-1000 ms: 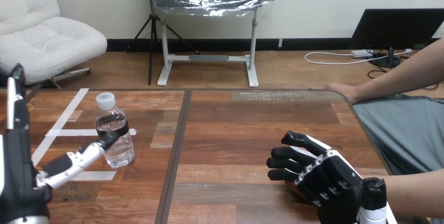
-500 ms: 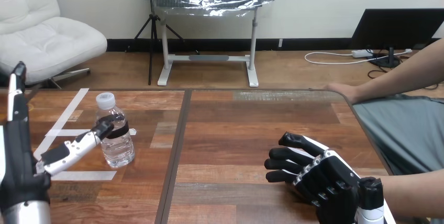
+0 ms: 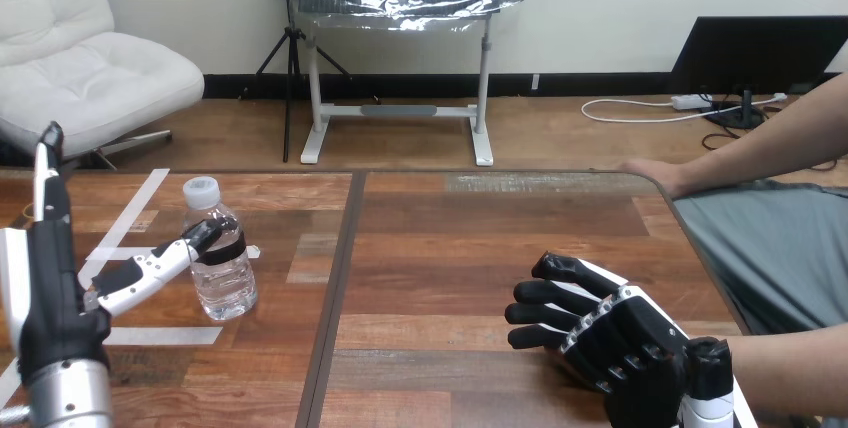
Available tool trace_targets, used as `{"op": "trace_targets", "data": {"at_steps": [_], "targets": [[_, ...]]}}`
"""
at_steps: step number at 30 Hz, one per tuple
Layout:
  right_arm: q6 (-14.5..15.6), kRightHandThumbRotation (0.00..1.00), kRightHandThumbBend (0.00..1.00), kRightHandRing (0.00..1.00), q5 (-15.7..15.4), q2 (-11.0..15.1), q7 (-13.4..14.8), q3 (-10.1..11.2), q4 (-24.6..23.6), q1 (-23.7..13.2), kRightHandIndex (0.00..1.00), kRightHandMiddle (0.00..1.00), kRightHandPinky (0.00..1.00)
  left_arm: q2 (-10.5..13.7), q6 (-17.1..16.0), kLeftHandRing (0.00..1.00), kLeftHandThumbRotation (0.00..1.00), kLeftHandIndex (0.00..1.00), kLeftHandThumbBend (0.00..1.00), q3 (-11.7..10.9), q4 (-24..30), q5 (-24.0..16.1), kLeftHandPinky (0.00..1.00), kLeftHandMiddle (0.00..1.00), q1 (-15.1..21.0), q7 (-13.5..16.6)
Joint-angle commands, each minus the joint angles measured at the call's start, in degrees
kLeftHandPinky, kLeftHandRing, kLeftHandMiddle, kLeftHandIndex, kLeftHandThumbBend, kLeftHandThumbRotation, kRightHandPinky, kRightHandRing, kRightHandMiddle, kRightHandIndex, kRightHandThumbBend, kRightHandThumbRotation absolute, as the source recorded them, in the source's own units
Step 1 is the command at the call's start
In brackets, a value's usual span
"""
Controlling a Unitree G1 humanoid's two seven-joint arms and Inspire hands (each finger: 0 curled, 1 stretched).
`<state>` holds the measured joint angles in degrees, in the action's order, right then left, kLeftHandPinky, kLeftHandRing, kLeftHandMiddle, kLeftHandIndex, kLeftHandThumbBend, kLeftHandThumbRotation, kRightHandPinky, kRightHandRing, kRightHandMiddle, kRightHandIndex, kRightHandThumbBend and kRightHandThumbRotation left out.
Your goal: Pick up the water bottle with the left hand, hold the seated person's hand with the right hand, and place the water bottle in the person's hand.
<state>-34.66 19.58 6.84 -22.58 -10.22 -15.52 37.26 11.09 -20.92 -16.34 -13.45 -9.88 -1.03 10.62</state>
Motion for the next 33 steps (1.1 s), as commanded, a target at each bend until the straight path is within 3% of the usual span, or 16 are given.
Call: {"op": "trace_targets", "data": {"at_steps": [1, 19, 33], "targets": [[-0.22, 1.00, 0.67, 0.69, 0.02, -0.11, -0.32, 0.52, -0.86, -3.11, 0.74, 0.71, 0.63, 2.43, 0.34, 1.00, 0.20, 0.99, 0.99, 1.31, -3.95, -0.04, 1.00, 1.00, 5.76, -0.80], [-0.23, 1.00, 0.68, 0.68, -0.22, -0.36, -0.05, 0.45, -1.18, -3.04, 0.73, 0.71, 0.61, 4.06, -1.67, 0.99, 0.24, 1.00, 0.98, 2.53, -17.00, 0.89, 0.95, 1.00, 13.40, -1.58], [-0.57, 1.00, 0.67, 0.68, 0.05, -0.24, -0.38, 0.54, -1.05, -3.19, 0.73, 0.71, 0.61, 4.90, -1.62, 0.99, 0.25, 1.00, 0.98, 3.75, -22.39, 1.64, 0.95, 1.00, 17.34, -2.80]]}}
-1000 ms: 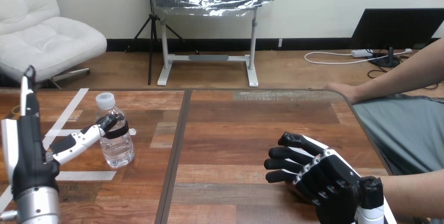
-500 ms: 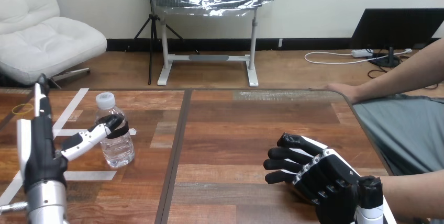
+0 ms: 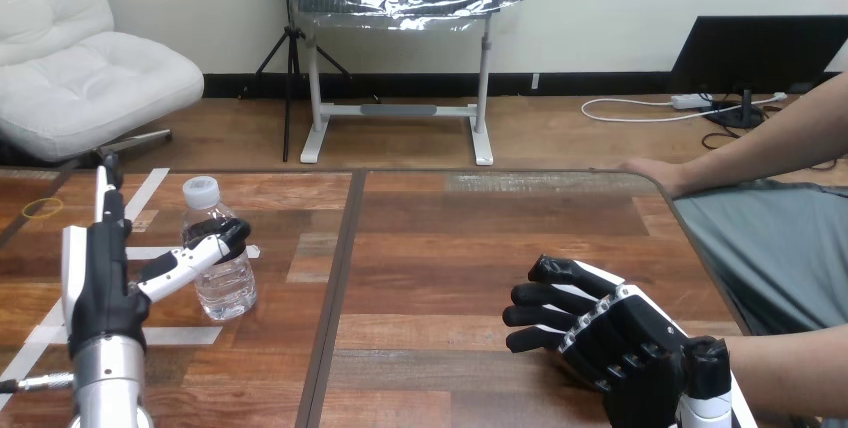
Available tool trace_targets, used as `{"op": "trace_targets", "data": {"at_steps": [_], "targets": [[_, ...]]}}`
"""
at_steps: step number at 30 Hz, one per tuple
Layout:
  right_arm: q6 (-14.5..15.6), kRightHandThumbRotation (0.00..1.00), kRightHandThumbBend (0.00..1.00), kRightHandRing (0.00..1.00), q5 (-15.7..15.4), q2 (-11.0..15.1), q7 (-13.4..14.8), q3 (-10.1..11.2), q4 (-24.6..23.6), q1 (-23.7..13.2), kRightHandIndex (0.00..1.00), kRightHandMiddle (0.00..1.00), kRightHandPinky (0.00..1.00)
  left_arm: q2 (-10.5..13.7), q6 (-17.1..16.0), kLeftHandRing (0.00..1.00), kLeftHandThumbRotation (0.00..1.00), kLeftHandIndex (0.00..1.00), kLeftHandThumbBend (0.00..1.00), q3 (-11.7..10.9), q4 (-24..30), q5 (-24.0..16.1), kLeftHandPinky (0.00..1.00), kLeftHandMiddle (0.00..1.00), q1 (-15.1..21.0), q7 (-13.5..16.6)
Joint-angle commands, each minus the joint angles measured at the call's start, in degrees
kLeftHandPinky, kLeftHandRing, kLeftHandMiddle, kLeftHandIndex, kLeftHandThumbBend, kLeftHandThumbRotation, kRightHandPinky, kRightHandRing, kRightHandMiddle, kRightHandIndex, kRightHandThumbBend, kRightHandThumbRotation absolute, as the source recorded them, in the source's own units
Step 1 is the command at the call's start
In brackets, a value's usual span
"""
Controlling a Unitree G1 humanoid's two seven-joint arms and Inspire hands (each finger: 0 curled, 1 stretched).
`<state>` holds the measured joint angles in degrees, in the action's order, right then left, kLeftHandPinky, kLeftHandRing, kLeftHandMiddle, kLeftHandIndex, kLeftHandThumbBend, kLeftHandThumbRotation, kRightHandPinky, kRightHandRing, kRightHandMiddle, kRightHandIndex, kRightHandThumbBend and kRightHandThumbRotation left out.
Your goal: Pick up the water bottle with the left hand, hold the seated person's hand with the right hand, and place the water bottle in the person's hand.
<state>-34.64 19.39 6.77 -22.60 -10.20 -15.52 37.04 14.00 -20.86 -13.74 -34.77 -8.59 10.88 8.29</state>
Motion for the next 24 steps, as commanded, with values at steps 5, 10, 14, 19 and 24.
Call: {"op": "trace_targets", "data": {"at_steps": [5, 10, 14, 19, 24], "targets": [[-0.60, 1.00, 0.68, 0.68, 0.26, -0.17, -0.39, 0.57, -1.01, -3.02, 0.73, 0.70, 0.61, 2.55, -1.20, 1.00, 0.25, 1.00, 0.97, 1.67, -2.79, 0.25, 0.96, 1.00, 6.79, -1.22], [-0.38, 1.00, 0.68, 0.67, 0.25, -0.15, -0.34, 0.58, -1.17, -2.98, 0.73, 0.70, 0.61, 3.03, -0.44, 1.00, 0.25, 1.00, 0.97, 2.19, -4.21, 0.23, 0.96, 1.00, 8.06, -1.70], [-0.18, 1.00, 0.69, 0.67, 0.33, -0.14, -0.30, 0.60, -1.30, -2.95, 0.73, 0.70, 0.60, 3.29, -0.34, 1.00, 0.26, 1.00, 0.98, 2.48, -5.47, 0.47, 0.96, 1.00, 9.08, -2.07], [-0.16, 1.00, 0.69, 0.67, 0.35, -0.08, -0.33, 0.68, -1.27, -2.99, 0.73, 0.70, 0.60, 3.50, 0.05, 1.00, 0.27, 1.00, 0.99, 2.65, -6.83, 0.99, 0.96, 1.00, 10.30, -3.02], [-0.21, 1.00, 0.70, 0.67, 0.41, 0.00, -0.45, 0.73, -1.19, -3.08, 0.73, 0.70, 0.60, 3.75, 0.27, 1.00, 0.27, 1.00, 0.99, 2.87, -8.23, 0.92, 0.97, 1.00, 11.42, -3.23]]}}
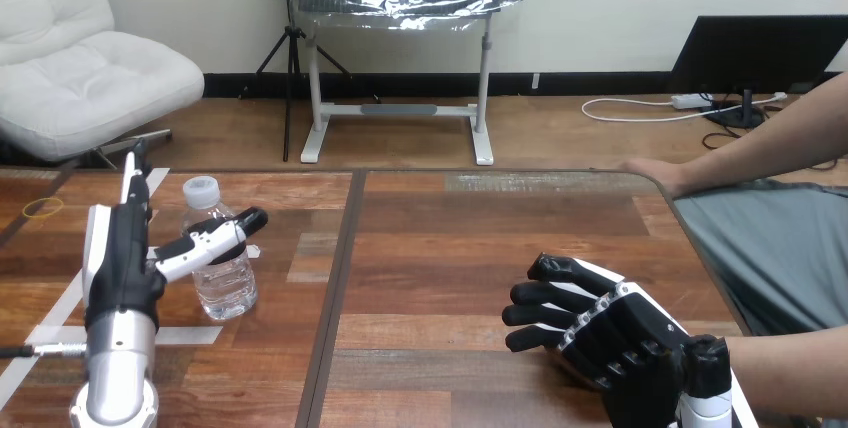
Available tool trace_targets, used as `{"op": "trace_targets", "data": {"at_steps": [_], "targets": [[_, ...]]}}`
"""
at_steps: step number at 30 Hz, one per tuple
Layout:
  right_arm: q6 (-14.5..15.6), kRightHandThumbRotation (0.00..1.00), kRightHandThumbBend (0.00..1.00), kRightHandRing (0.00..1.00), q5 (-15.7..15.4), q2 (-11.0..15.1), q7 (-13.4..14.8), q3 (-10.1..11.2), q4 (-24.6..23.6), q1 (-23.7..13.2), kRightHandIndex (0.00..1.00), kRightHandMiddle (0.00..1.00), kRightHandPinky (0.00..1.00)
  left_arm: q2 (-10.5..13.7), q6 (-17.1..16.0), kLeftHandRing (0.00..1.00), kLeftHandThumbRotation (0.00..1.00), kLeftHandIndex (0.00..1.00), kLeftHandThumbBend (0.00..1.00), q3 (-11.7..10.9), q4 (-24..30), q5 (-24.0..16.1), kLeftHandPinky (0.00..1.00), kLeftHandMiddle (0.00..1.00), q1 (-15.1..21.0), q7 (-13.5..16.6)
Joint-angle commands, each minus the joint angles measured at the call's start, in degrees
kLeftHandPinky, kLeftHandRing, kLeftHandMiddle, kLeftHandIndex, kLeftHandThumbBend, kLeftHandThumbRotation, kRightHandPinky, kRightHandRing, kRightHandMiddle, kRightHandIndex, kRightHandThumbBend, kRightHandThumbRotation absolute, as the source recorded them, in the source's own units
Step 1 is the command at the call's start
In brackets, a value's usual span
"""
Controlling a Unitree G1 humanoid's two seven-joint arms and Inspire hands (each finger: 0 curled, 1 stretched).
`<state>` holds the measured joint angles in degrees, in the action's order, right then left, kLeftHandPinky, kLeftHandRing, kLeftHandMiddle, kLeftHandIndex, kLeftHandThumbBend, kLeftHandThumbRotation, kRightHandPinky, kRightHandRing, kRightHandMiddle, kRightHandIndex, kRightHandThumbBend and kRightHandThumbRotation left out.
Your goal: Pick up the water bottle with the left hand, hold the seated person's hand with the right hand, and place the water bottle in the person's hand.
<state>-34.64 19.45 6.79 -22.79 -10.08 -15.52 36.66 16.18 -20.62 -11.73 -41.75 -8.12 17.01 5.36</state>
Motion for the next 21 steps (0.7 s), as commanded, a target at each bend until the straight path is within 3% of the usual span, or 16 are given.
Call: {"op": "trace_targets", "data": {"at_steps": [1, 21], "targets": [[-0.29, 1.00, 0.70, 0.67, 0.34, -0.04, -0.27, 0.63, -1.14, -2.69, 0.73, 0.70, 0.60, 1.64, 0.17, 1.00, 0.27, 1.00, 0.99, 0.83, -2.01, 0.57, 0.97, 1.00, 5.81, -0.43], [-1.04, 1.00, 0.70, 0.66, -0.29, -0.48, -0.23, 0.88, -0.75, -2.78, 0.72, 0.69, 0.58, 2.45, 1.35, 1.00, 0.27, 1.00, 1.00, 1.24, -7.99, 0.91, 0.98, 1.00, 10.52, -0.24]]}}
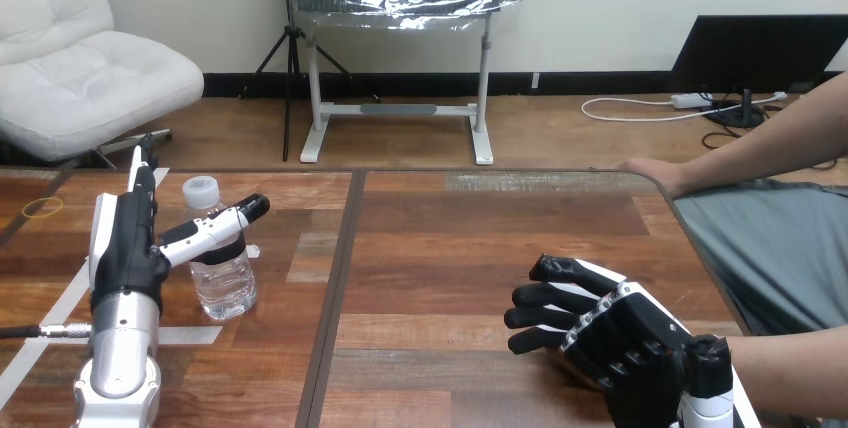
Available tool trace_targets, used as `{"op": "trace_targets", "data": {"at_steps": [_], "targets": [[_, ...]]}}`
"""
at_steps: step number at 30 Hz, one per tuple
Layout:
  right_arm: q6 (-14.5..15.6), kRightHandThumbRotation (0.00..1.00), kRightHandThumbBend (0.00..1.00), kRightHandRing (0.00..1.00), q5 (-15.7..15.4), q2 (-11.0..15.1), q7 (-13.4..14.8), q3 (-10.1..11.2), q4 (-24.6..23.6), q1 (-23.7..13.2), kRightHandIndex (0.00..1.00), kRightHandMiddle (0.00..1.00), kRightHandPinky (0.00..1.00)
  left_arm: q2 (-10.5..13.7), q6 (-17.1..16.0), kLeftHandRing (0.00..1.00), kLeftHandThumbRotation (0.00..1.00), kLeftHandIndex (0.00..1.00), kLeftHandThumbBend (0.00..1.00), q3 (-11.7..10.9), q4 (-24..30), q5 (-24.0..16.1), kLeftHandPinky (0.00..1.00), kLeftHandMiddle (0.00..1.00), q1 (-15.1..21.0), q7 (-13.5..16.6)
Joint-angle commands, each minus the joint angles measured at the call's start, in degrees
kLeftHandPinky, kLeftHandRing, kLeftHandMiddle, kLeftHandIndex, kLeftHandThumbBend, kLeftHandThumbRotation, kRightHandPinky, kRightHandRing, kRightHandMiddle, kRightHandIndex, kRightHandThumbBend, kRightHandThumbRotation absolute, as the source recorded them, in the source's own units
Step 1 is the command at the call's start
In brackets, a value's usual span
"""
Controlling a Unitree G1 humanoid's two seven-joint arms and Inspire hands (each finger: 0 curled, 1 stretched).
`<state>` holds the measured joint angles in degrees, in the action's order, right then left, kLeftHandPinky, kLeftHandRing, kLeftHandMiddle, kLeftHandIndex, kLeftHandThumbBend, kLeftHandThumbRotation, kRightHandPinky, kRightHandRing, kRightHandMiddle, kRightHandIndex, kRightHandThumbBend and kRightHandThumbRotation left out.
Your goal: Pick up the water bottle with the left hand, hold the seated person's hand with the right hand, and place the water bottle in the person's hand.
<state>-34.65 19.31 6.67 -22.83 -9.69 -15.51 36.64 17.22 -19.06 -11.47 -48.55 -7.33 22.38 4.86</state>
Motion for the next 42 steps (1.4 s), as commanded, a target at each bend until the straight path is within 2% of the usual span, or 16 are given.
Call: {"op": "trace_targets", "data": {"at_steps": [1, 21, 30, 42], "targets": [[-1.00, 1.00, 0.70, 0.66, -0.07, -0.34, -0.24, 0.46, -0.76, -2.73, 0.72, 0.69, 0.58, 1.44, -0.07, 1.00, 0.27, 1.00, 1.00, 0.93, -1.53, 0.20, 0.98, 1.00, 5.43, 0.21], [-1.49, 1.00, 0.70, 0.65, 0.03, -0.58, -0.47, 0.52, -0.40, -2.79, 0.71, 0.68, 0.58, 1.98, 0.37, 1.00, 0.27, 1.00, 1.00, 1.10, -7.20, 0.09, 0.97, 1.00, 9.07, 0.65], [-1.57, 1.00, 0.70, 0.66, -0.08, -0.53, -0.49, 0.57, -0.45, -2.61, 0.71, 0.68, 0.58, 2.08, 2.12, 1.00, 0.28, 1.00, 1.00, 1.70, -8.23, -0.46, 0.98, 1.00, 10.11, 1.16], [-1.78, 1.00, 0.70, 0.66, -0.48, -0.68, -0.43, 0.57, -0.45, -2.51, 0.71, 0.68, 0.59, 1.80, 3.04, 0.99, 0.27, 1.00, 1.00, 1.44, -11.14, 1.12, 0.98, 1.00, 11.40, 1.07]]}}
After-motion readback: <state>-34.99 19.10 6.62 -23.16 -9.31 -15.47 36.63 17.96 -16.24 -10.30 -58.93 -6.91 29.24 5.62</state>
